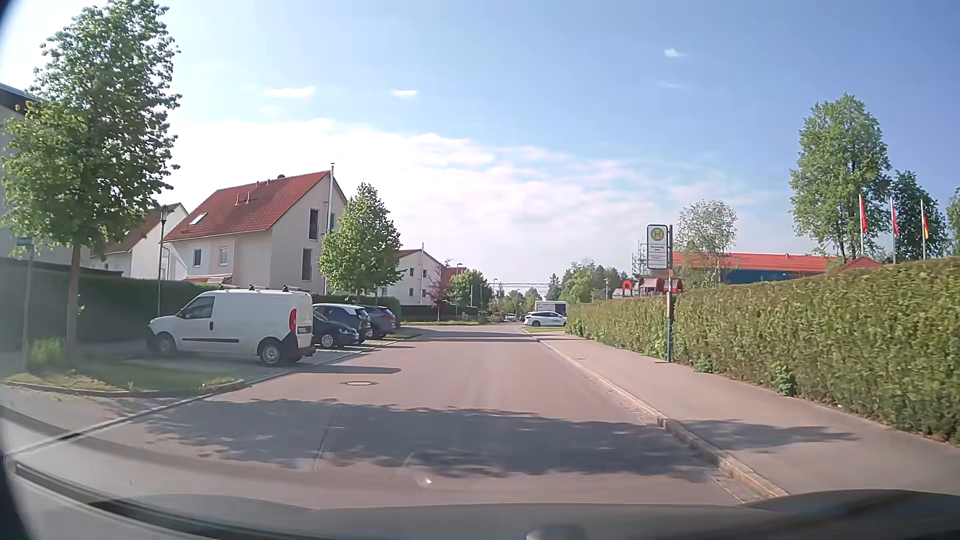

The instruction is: Follow the waypoints while adhering to traffic rules and regulations

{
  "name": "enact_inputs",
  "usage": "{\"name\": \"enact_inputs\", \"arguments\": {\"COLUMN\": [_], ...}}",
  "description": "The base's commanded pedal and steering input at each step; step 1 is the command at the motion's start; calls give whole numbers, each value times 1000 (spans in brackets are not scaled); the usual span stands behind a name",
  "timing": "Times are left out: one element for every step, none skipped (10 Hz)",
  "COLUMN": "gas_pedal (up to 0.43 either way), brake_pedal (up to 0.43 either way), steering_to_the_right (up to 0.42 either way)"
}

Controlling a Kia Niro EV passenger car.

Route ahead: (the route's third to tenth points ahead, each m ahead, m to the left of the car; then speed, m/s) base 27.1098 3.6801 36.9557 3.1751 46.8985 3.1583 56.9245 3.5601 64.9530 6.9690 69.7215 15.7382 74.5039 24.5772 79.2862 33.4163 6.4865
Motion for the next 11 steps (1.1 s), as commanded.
{"name": "enact_inputs", "arguments": {"gas_pedal": [130,130,130,130,130,130,130,130,130,130,110], "brake_pedal": [0,0,0,0,0,0,0,0,0,0,0], "steering_to_the_right": [-9,-8,-9,-9,-9,-8,-8,-8,-5,-2,-2]}}
